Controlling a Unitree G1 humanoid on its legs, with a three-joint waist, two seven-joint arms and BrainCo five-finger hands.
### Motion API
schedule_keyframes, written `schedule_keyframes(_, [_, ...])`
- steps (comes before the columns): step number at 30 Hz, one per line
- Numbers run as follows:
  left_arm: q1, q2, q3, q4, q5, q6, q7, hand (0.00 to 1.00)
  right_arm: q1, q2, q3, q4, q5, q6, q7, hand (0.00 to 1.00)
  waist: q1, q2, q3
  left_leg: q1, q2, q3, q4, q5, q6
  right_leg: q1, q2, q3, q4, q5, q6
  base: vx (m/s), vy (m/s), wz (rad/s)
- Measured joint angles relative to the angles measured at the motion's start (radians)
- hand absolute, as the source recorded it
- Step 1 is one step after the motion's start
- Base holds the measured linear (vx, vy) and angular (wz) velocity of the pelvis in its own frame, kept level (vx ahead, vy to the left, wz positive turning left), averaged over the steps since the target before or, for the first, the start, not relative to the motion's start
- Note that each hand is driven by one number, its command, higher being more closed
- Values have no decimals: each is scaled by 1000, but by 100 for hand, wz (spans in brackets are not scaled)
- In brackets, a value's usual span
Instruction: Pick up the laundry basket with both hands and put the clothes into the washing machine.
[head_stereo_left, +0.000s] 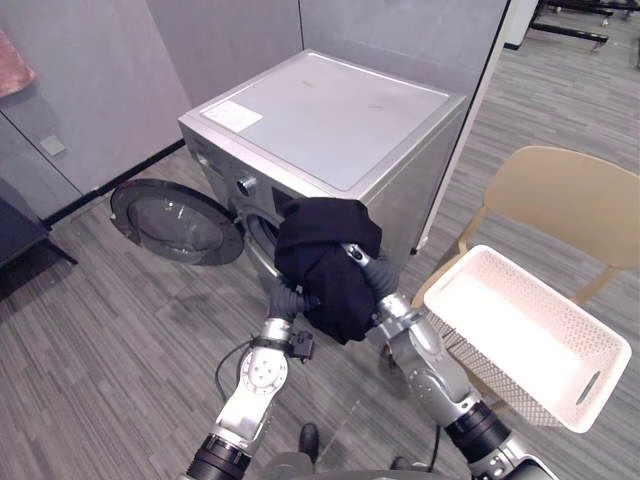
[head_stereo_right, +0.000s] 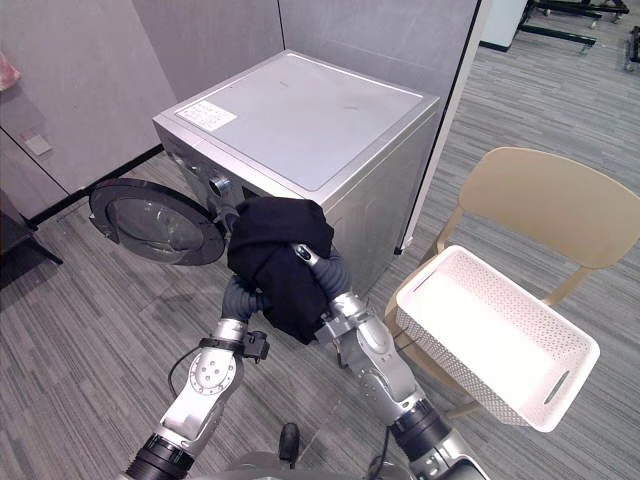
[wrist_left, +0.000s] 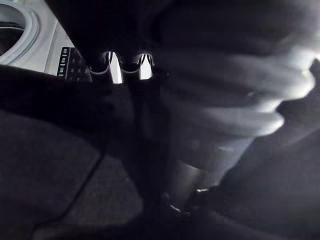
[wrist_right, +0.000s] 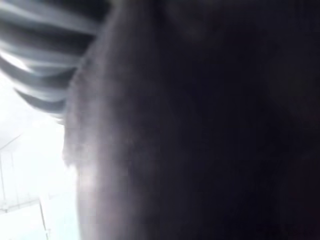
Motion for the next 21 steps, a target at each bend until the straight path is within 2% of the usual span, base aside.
schedule_keyframes(5, [3, 7, 18, 28, 5, 7, 18, 100, 63, -21, 8, 0, -3, -1, 8, 0, 1, -2, -25, -11, 19, 0, -1, 5, -9, -23, 15, 4, 25, -12, -19, 6, -59, -2])
schedule_keyframes(8, [18, 2, 71, 35, 1, 7, 21, 100, 102, -36, 21, 0, -51, 11, 20, 0, 1, -3, -26, -11, 29, -1, -3, 9, -15, -32, 21, 7, 43, -21, -27, -9, -61, -2])
schedule_keyframes(10, [38, -27, 143, 36, -20, 7, 21, 100, 133, -37, 17, 0, -138, 13, 24, 0, 1, -4, -27, -12, 35, -3, -3, 13, -20, -32, 30, 6, 41, -21, -28, -13, -48, 0])
schedule_keyframes(13, [62, -51, 196, 36, -34, 6, 20, 100, 151, -35, -6, 0, -288, 11, 10, 0, 1, -6, -28, -22, 36, -6, -1, 15, -22, -37, 32, -2, 37, -24, -31, -15, -25, 8])
schedule_keyframes(17, [106, -63, 246, 110, -67, -2, 15, 100, 182, -25, -108, 0, -443, 8, -43, 0, 4, -14, -39, -85, 31, -50, 1, 25, -20, -71, 32, -42, 33, -28, -26, 4, -20, 27])
schedule_keyframes(21, [115, -73, 288, 208, -98, 0, 14, 100, 219, -17, -226, 16, -537, 3, -110, 0, 5, -17, -38, -164, -9, -145, 26, 56, -13, -106, -19, -154, 112, -75, -21, 39, -35, 95])
